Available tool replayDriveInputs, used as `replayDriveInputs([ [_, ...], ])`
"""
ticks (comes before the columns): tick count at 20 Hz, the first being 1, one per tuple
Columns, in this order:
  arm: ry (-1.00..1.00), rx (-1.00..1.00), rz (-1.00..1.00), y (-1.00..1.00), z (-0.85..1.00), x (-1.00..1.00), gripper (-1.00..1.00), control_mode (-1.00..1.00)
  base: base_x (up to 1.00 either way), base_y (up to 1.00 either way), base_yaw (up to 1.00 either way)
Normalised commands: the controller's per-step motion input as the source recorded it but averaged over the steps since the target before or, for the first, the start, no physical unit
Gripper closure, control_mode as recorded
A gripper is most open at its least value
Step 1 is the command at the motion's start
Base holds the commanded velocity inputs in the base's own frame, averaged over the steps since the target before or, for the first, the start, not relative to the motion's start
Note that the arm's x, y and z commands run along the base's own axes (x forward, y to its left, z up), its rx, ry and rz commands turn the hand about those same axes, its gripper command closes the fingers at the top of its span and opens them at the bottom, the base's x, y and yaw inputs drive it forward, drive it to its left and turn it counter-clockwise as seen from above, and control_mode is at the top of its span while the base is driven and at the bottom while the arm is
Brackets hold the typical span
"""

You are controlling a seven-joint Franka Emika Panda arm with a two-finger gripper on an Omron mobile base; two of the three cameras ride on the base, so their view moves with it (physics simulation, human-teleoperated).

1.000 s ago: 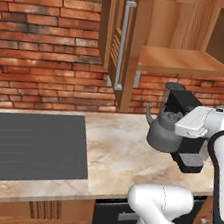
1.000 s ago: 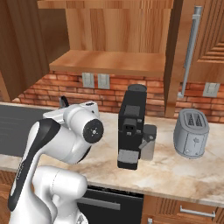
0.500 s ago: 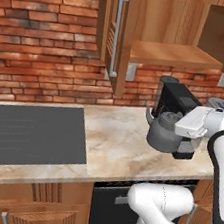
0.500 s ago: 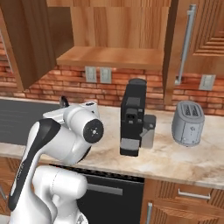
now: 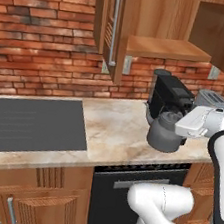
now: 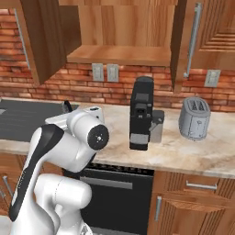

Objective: Open the cabinet, pick the kettle from the cabinet, and place it in the sink.

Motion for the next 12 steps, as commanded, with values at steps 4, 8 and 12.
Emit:
replayDriveInputs([
  [4,0.00,0.00,0.00,0.00,0.00,0.00,1.00,1.00,-0.38,0.50,-0.17],
  [8,0.00,0.00,0.00,0.00,0.00,0.00,1.00,1.00,-0.32,0.56,-0.15],
  [12,0.00,0.00,0.00,0.00,0.00,0.00,1.00,1.00,-0.29,0.58,-0.13],
])
